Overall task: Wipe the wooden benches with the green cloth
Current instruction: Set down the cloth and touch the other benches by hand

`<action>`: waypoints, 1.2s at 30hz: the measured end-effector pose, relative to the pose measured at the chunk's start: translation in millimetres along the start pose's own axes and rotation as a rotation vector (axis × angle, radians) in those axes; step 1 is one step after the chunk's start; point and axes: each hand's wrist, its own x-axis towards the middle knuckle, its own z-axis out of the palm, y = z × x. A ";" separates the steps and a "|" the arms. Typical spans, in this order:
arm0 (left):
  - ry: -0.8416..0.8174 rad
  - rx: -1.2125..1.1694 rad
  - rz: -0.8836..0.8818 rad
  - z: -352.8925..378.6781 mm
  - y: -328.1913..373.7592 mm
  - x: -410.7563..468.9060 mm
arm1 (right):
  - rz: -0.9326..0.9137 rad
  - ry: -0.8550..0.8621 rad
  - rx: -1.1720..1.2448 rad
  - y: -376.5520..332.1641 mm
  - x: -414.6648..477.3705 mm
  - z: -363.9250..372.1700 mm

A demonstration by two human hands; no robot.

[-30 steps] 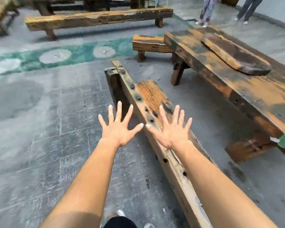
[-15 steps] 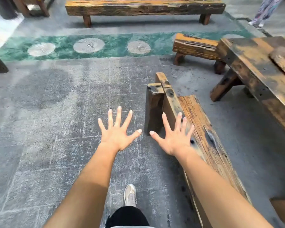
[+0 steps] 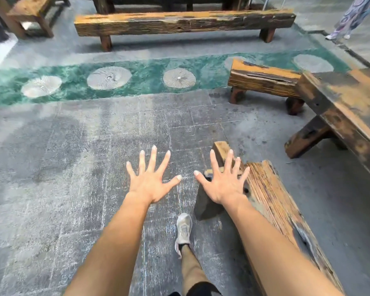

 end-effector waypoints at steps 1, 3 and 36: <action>0.010 0.000 0.006 -8.8 -1.8 25.3 | 0.001 0.003 0.016 -4.1 25.3 -4.0; 0.005 -0.007 0.009 -30.2 -2.5 83.2 | 0.023 -0.003 0.038 -12.8 81.7 -16.8; -0.089 0.157 0.430 -383.3 80.2 937.3 | 0.497 -0.007 0.177 -71.6 824.0 -299.2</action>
